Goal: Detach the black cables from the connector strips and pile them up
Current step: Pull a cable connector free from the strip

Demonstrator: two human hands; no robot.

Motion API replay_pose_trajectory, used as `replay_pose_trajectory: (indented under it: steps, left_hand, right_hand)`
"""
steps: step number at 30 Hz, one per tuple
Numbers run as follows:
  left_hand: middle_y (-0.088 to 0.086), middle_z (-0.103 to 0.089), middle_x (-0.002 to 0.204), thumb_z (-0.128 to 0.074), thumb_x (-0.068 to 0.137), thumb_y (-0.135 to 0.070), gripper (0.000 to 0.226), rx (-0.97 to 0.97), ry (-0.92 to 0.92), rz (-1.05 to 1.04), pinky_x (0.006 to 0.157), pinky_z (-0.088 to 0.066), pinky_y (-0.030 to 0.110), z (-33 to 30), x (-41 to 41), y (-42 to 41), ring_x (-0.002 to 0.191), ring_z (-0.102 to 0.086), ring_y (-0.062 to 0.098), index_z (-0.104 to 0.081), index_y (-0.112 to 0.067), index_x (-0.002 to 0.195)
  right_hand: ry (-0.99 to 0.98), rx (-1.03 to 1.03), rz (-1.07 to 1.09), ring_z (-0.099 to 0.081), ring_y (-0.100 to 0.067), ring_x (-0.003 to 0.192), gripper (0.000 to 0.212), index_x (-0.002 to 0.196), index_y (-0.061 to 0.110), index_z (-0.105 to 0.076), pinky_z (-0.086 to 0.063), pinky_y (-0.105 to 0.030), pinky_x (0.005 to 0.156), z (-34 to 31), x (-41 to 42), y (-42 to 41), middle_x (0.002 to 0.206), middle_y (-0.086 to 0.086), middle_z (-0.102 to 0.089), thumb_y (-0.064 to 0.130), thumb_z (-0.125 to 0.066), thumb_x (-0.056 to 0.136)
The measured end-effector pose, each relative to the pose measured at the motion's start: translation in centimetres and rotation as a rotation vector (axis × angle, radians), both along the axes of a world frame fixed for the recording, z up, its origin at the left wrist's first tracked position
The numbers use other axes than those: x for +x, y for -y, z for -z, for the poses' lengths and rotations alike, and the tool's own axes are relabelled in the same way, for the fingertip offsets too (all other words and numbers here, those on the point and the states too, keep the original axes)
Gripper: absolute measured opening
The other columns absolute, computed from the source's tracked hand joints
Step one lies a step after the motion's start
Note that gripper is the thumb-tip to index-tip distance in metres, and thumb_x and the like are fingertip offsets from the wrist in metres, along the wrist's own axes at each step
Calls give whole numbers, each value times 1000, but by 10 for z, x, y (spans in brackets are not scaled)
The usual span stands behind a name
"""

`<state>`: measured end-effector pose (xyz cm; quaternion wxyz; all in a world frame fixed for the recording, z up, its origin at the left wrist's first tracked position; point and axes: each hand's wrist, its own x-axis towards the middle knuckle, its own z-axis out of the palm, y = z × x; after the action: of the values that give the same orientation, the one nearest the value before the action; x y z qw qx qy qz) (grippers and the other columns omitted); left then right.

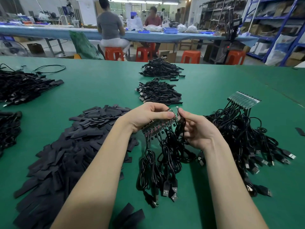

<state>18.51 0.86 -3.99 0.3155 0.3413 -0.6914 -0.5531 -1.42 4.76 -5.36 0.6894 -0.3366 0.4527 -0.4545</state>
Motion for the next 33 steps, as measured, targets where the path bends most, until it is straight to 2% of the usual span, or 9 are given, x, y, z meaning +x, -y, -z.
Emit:
replay_pose_trajectory:
  steps: [4, 9, 13, 15, 17, 19, 23, 27, 33]
  left_hand:
    - [-7, -77, 94, -79, 83, -40, 14, 27, 66, -152, 87, -48, 21, 8, 0, -2, 85, -69, 5, -80, -27, 90]
    - [-12, -62, 71, -71, 88, -50, 23, -140, 523, -322, 67, -41, 24, 30, -7, 2, 66, -55, 6, -73, -26, 87]
    - [-8, -68, 102, -68, 90, -48, 29, -316, 737, -435, 89, -51, 31, 45, -14, -5, 96, -62, 15, -69, -26, 109]
    - [-9, -66, 106, -70, 90, -38, 26, -492, 641, -525, 92, -51, 34, 46, -16, -12, 99, -60, 14, -66, -26, 113]
    - [-9, -68, 100, -69, 91, -23, 13, -567, 383, -635, 86, -52, 29, 44, -18, -19, 92, -61, 11, -67, -23, 105]
    - [-7, -71, 93, -65, 95, -17, 5, -425, 82, -684, 76, -53, 23, 36, -19, -25, 83, -65, 9, -68, -20, 98]
    - [0, -72, 90, -57, 102, -19, 10, 39, -367, -507, 68, -54, 25, 25, -25, -42, 78, -68, 15, -66, -13, 101]
    - [-3, -72, 81, -60, 100, -13, 6, 215, -507, -404, 72, -57, 25, 27, -30, -51, 77, -68, 16, -63, -11, 105]
    - [-9, -75, 83, -62, 98, -13, 5, 233, -458, -410, 65, -47, 23, 34, -30, -54, 72, -67, 7, -61, -18, 99]
  right_hand:
    - [-89, -54, 49, -33, -4, 50, 22, 67, 21, -74, -26, -16, 40, -13, -8, -4, 74, 7, -57, 39, -85, 65]
    - [-363, -385, 207, -37, -3, 52, 24, 72, 25, -76, -28, -18, 47, -55, -22, -13, 63, 14, -61, 46, -84, 65]
    - [-438, -490, 183, -42, -8, 65, 28, 85, 27, -77, -29, -23, 59, -71, -24, -20, 82, 13, -69, 50, -84, 71]
    - [-503, -387, 65, -46, -7, 64, 30, 87, 24, -77, -30, -23, 56, -63, -9, -19, 83, 10, -71, 49, -86, 71]
    - [-524, -280, 46, -49, -6, 60, 24, 88, 21, -76, -30, -17, 48, -50, 9, -15, 89, 4, -69, 41, -83, 78]
    - [-472, -215, 46, -49, -6, 56, 16, 89, 19, -74, -29, -14, 42, -39, 22, -11, 93, -2, -63, 33, -81, 83]
    - [-318, -167, 59, -57, -6, 53, 11, 89, 18, -76, -38, -15, 41, -30, 28, -5, 88, -2, -67, 29, -77, 87]
    - [-267, -163, 120, -55, -7, 50, 11, 79, 21, -73, -39, -15, 41, -26, 25, -4, 71, 6, -60, 27, -78, 87]
    - [-498, -172, 56, -56, -8, 57, 15, 88, 22, -76, -40, -16, 47, -21, 27, -3, 81, 4, -61, 37, -77, 87]
